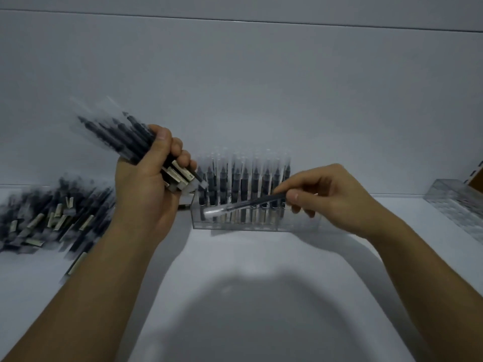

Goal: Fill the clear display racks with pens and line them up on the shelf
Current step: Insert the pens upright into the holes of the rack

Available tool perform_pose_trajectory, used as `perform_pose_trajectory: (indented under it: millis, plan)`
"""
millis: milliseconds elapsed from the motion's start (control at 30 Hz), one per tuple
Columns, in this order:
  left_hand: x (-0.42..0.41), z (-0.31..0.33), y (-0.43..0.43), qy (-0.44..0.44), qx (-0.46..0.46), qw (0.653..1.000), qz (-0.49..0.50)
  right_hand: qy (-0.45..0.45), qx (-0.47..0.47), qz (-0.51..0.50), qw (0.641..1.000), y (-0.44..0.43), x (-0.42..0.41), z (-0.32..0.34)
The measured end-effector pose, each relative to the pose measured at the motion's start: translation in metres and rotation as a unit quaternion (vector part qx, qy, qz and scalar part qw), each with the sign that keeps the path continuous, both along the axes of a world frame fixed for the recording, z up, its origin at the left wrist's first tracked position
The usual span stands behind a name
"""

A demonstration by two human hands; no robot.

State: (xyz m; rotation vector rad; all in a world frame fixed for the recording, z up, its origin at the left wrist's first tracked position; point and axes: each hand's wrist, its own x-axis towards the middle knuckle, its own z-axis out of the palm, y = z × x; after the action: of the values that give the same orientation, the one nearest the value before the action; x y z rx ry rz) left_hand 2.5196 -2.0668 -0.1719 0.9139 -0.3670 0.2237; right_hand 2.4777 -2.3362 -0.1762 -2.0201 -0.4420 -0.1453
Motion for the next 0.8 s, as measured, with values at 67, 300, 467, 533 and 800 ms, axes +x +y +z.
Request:
perform_pose_trajectory:
  millis: [67,300,467,533,800]
  plan:
    - [-0.002,0.000,0.000,-0.008,0.043,0.999,0.008,-0.007,0.082,-0.017,0.996,-0.009,0.001,0.003]
    - [-0.023,-0.005,-0.019,0.000,0.150,0.988,-0.043,0.031,0.343,-0.103,0.933,-0.014,0.002,0.012]
    - [-0.027,-0.016,-0.024,-0.082,0.360,0.928,-0.039,0.062,0.478,-0.131,0.866,-0.017,0.001,0.018]
    - [-0.030,-0.022,-0.026,-0.145,0.476,0.867,-0.001,0.057,0.473,-0.122,0.871,-0.018,0.001,0.018]
    - [-0.040,-0.030,-0.046,-0.247,0.681,0.689,-0.024,0.015,0.362,-0.147,0.920,-0.012,0.006,0.008]
